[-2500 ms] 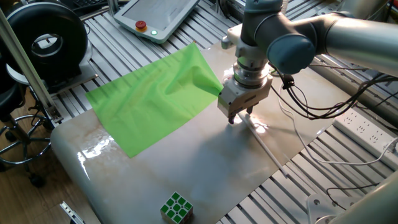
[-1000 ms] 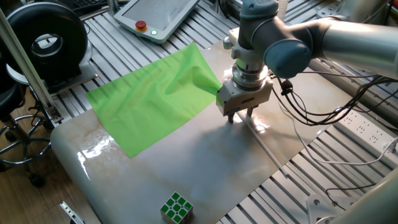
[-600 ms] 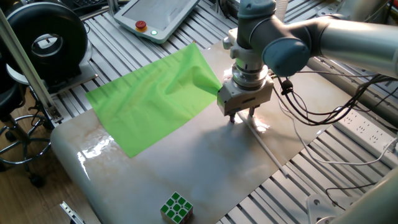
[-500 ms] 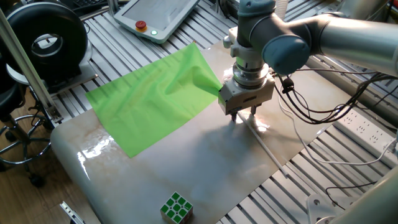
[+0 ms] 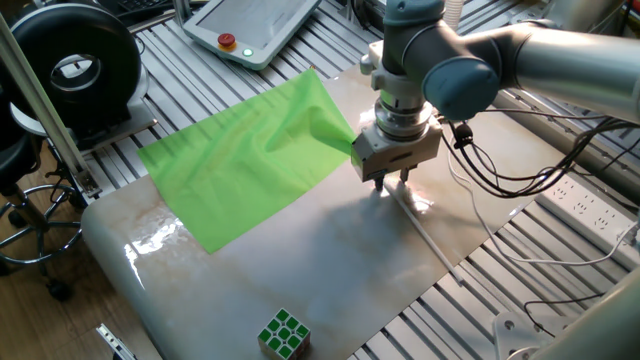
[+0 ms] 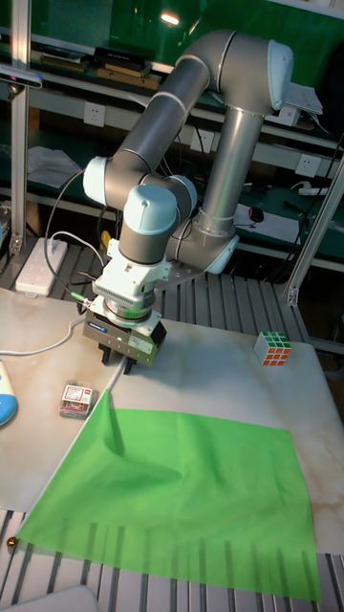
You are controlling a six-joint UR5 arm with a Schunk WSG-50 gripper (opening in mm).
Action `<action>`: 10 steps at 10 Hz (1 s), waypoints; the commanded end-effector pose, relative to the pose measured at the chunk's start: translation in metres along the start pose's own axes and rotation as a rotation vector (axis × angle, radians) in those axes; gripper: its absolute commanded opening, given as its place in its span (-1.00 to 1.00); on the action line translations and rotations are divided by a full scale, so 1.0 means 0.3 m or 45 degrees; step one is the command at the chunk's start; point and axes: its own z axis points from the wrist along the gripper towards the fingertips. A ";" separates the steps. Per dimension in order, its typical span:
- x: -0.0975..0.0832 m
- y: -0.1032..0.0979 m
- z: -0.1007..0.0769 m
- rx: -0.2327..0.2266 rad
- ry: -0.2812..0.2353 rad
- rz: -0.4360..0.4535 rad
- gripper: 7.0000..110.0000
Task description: Wave the flag
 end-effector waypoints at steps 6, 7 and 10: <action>-0.040 0.026 -0.013 -0.065 -0.055 -0.016 -1.00; -0.039 0.029 -0.011 -0.066 -0.055 -0.019 -1.00; -0.048 0.037 0.003 -0.063 -0.068 -0.017 -1.00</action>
